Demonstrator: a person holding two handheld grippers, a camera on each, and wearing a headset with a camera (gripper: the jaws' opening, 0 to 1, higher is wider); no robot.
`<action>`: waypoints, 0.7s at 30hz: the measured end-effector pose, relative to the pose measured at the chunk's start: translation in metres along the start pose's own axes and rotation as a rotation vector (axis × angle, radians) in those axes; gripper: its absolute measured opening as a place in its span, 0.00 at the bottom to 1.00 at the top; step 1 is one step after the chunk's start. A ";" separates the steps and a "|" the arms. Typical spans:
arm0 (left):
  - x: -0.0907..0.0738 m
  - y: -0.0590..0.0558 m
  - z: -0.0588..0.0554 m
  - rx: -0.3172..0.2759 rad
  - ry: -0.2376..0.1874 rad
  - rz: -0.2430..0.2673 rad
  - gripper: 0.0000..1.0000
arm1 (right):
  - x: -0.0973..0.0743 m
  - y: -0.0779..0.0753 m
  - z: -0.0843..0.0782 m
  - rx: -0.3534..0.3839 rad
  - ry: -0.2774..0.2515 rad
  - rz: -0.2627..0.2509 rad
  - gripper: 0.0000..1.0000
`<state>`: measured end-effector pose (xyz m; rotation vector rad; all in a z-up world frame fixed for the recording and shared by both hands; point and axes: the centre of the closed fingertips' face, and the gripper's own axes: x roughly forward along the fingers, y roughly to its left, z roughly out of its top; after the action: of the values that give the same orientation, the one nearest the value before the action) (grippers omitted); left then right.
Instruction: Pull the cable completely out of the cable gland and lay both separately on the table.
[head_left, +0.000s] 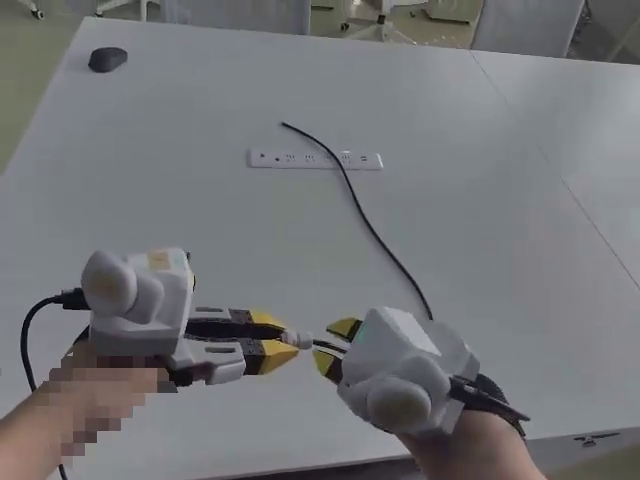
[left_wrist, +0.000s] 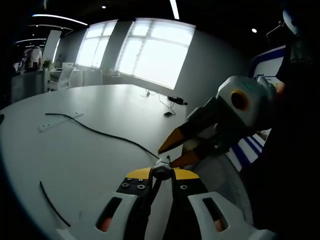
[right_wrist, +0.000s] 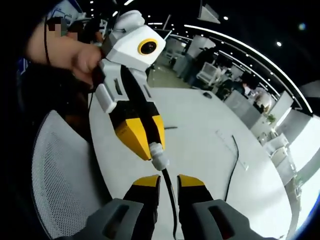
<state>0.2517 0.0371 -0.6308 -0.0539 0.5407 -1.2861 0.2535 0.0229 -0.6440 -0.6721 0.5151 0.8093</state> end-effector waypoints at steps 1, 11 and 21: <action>0.000 0.000 0.000 -0.001 0.000 0.000 0.15 | 0.001 0.001 0.000 -0.015 0.003 -0.001 0.07; 0.005 -0.005 -0.001 -0.001 0.002 -0.014 0.15 | 0.001 0.002 -0.004 -0.029 0.013 0.012 0.02; 0.006 -0.004 0.003 -0.013 -0.004 0.000 0.15 | -0.001 -0.002 -0.004 -0.017 -0.018 0.002 0.00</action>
<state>0.2502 0.0302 -0.6291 -0.0680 0.5456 -1.2824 0.2542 0.0186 -0.6450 -0.6794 0.4929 0.8218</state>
